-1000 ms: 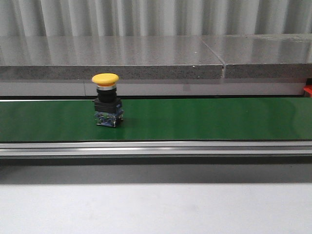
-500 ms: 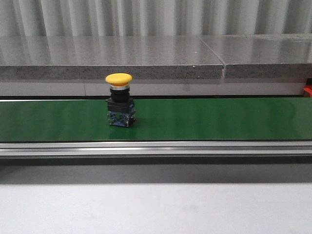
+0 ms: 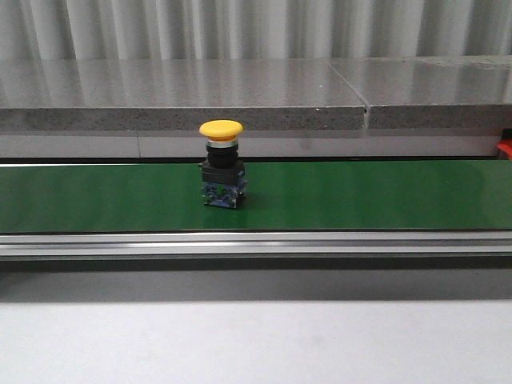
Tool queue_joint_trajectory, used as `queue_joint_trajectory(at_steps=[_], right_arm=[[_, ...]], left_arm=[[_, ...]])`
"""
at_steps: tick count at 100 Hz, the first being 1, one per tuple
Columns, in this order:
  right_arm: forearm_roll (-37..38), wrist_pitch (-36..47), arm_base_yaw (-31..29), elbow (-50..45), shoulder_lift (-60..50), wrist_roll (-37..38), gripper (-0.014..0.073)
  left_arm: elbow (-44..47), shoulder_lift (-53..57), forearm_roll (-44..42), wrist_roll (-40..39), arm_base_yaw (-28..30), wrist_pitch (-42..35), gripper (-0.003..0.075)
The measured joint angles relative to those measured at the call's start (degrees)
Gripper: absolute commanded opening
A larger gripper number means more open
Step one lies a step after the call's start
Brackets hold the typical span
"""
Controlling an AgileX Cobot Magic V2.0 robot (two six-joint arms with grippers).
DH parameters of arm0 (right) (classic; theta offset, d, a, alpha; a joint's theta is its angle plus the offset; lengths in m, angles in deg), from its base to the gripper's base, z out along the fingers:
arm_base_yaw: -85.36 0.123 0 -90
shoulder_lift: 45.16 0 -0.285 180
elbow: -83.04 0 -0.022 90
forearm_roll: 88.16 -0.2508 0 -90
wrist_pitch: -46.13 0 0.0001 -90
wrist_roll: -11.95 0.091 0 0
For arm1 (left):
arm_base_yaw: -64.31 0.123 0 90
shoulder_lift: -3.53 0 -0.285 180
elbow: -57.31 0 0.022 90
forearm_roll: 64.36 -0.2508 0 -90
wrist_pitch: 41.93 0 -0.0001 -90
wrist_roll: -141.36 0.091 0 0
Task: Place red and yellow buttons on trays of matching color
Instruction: 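Carry the red button into the red tray and release it, then lower the right gripper onto the yellow button and grasp it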
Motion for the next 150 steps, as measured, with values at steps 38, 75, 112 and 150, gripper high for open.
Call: queue_joint_trajectory(at_steps=[38, 75, 112, 150], right_arm=[[-0.58, -3.18, 1.29, 2.3, -11.26, -2.13, 0.0627], [-0.91, -6.08, 12.66, -9.13, -27.99, -8.66, 0.0627], [-0.91, -6.76, 27.11, -28.45, -40.01, -14.94, 0.0627], [-0.91, -8.78, 43.14, -32.58, -39.96, -21.13, 0.0627]], left_arm=[[0.0, 0.0, 0.0, 0.0, 0.0, 0.0, -0.0021], [0.0, 0.0, 0.0, 0.0, 0.0, 0.0, -0.0021], [0.0, 0.0, 0.0, 0.0, 0.0, 0.0, -0.0021], [0.0, 0.0, 0.0, 0.0, 0.0, 0.0, -0.0021]])
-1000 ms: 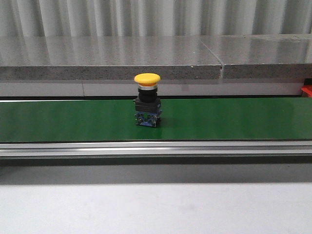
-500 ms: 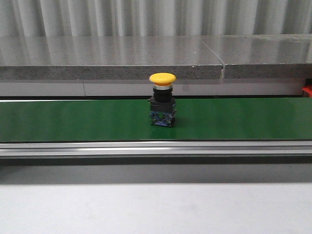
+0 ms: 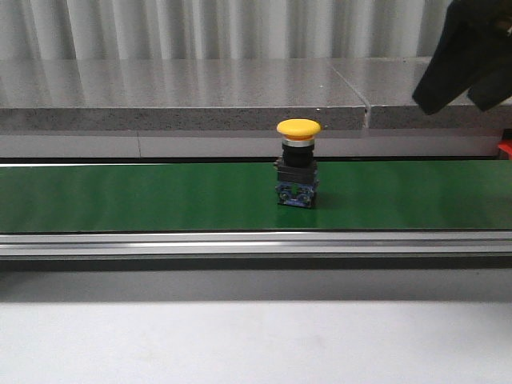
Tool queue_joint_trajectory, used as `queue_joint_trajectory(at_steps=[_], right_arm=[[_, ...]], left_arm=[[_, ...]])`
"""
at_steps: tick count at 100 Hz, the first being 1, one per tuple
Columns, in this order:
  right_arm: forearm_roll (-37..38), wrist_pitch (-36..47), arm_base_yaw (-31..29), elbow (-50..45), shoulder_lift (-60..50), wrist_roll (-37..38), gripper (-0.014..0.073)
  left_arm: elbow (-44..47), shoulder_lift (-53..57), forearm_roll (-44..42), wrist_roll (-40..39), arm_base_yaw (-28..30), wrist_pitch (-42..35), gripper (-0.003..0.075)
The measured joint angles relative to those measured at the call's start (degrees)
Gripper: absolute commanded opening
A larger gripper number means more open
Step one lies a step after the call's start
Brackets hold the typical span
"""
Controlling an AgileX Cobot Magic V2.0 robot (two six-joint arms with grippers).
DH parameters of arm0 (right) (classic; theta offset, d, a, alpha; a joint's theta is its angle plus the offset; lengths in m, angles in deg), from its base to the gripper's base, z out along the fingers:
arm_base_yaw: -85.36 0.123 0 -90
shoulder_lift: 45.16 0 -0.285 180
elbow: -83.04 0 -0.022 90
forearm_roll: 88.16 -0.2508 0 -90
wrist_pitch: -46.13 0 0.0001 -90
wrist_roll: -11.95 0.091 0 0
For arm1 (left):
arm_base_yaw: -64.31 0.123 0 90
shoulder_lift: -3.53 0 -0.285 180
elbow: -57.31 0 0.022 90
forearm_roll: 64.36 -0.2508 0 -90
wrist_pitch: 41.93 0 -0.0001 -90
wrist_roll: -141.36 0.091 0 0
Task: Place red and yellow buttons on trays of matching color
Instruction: 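Lower the right gripper onto the yellow button and grasp it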
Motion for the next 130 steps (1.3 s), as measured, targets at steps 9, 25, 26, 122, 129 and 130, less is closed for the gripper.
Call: queue_joint_trajectory(at_steps=[9, 25, 26, 122, 129, 130], right_arm=[[0.0, 0.69, 3.05, 0.0, 1.48, -0.2, 0.0627], [0.0, 2.99, 7.84, 0.0, 5.24, -0.54, 0.0627], [0.0, 3.32, 8.26, 0.13, 5.41, -0.54, 0.0627], [-1.2, 4.6, 12.68, 7.52, 15.02, 2.06, 0.0101], [-0.01, 4.52, 11.16, 7.52, 12.31, 4.2, 0.0101], [0.15, 4.47, 10.74, 7.52, 11.69, 4.44, 0.0101]], left_arm=[[0.0, 0.0, 0.0, 0.0, 0.0, 0.0, -0.0021], [0.0, 0.0, 0.0, 0.0, 0.0, 0.0, -0.0021], [0.0, 0.0, 0.0, 0.0, 0.0, 0.0, -0.0021], [0.0, 0.0, 0.0, 0.0, 0.0, 0.0, -0.0021], [0.0, 0.0, 0.0, 0.0, 0.0, 0.0, -0.0021], [0.0, 0.0, 0.0, 0.0, 0.0, 0.0, -0.0021]])
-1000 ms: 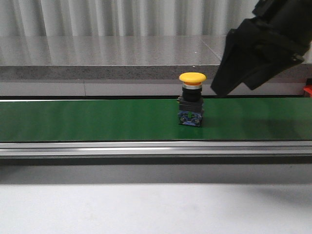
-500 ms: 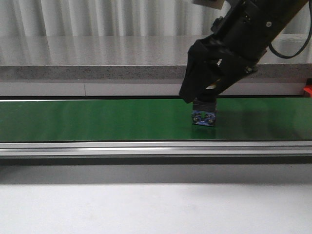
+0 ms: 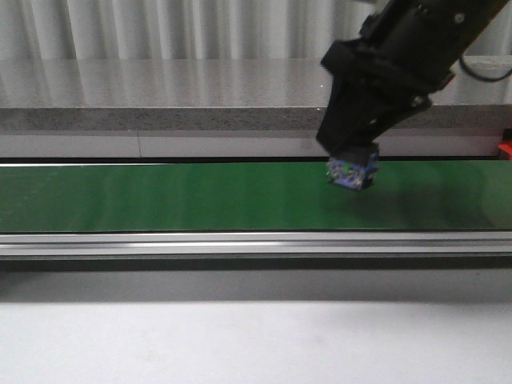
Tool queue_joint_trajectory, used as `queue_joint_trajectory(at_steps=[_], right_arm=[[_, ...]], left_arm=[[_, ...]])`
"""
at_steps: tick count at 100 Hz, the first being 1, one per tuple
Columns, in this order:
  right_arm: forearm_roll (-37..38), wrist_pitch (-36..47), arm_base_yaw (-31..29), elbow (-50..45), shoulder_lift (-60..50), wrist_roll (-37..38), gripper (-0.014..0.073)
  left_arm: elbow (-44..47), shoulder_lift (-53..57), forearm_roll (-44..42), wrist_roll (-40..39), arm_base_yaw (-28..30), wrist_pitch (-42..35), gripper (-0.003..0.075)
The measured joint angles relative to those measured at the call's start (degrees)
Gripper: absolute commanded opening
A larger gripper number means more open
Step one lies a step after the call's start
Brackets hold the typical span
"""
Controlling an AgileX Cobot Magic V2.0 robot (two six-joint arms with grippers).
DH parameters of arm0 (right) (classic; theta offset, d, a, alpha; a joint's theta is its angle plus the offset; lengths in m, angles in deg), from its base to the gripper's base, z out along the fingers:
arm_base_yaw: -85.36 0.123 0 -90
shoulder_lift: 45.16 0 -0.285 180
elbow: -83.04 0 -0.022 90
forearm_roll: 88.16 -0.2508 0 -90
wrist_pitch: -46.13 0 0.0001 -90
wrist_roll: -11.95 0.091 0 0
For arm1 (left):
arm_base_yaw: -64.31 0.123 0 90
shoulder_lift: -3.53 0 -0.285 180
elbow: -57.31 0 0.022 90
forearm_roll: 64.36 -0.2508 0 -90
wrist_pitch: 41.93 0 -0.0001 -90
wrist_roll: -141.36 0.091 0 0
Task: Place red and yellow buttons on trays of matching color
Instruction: 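Lower the right gripper onto the yellow button and grasp it, then carry the yellow button to the yellow tray and release it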
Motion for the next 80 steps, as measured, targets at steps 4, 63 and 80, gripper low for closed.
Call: queue_joint_trajectory(at_steps=[4, 63, 80], right_arm=[[1.3, -0.13, -1.2, 0.0, -1.99, 1.63, 0.0101], [12.76, 6.12, -43.77, -2.53, -15.57, 26.43, 0.0097], [12.76, 13.46, -56.11, -8.09, -15.16, 32.94, 0.0097]], left_arm=[[0.0, 0.0, 0.0, 0.0, 0.0, 0.0, -0.0021], [0.0, 0.0, 0.0, 0.0, 0.0, 0.0, -0.0021], [0.0, 0.0, 0.0, 0.0, 0.0, 0.0, -0.0021]])
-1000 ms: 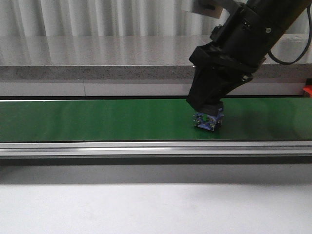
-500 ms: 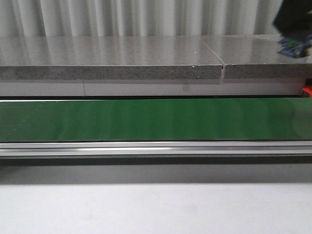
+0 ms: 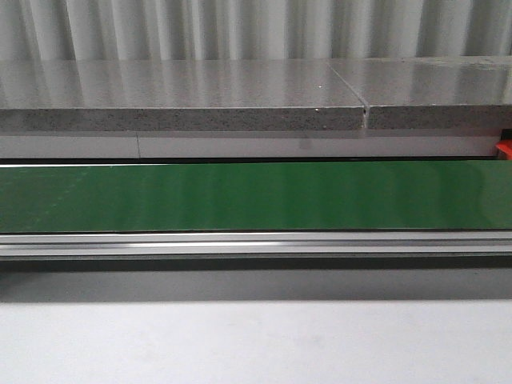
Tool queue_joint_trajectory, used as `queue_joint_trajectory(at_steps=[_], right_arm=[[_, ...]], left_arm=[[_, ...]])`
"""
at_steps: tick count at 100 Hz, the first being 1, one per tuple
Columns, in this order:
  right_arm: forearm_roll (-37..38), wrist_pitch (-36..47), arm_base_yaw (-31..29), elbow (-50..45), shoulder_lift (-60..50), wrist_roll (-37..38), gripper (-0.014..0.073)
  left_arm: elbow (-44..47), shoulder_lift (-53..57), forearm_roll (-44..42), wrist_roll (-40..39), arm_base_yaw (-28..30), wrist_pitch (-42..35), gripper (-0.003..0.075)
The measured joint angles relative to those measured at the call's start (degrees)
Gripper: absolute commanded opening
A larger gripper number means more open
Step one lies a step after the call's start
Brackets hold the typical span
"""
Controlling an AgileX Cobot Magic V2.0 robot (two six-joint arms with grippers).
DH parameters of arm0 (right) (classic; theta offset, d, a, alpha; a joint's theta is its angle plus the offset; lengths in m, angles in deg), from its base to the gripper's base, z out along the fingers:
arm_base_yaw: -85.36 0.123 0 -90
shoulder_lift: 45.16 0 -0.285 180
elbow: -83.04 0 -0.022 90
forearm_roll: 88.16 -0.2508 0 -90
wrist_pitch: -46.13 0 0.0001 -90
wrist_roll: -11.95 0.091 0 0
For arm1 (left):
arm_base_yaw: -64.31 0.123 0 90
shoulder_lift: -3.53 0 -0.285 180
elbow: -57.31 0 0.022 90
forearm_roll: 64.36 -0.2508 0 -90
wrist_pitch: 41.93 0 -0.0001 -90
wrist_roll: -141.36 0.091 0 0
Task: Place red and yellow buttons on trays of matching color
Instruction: 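Carry the yellow button to the yellow tray and release it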
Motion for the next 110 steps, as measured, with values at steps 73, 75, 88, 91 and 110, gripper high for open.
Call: queue_joint_trajectory(at_steps=[73, 75, 88, 91, 110], right_arm=[[-0.11, 11.46, -4.43, -7.78, 16.9, 5.1, 0.0097], [-0.11, 11.59, -4.43, -7.78, 17.09, 5.1, 0.0097], [-0.11, 11.82, -4.43, -7.78, 18.29, 4.95, 0.0097], [-0.11, 11.85, -4.43, -7.78, 18.6, 4.95, 0.0097], [-0.11, 12.19, -2.84, -7.78, 20.17, 4.95, 0.01]], left_arm=[[0.0, 0.0, 0.0, 0.0, 0.0, 0.0, -0.0021], [0.0, 0.0, 0.0, 0.0, 0.0, 0.0, -0.0021], [0.0, 0.0, 0.0, 0.0, 0.0, 0.0, -0.0021], [0.0, 0.0, 0.0, 0.0, 0.0, 0.0, -0.0021], [0.0, 0.0, 0.0, 0.0, 0.0, 0.0, -0.0021]])
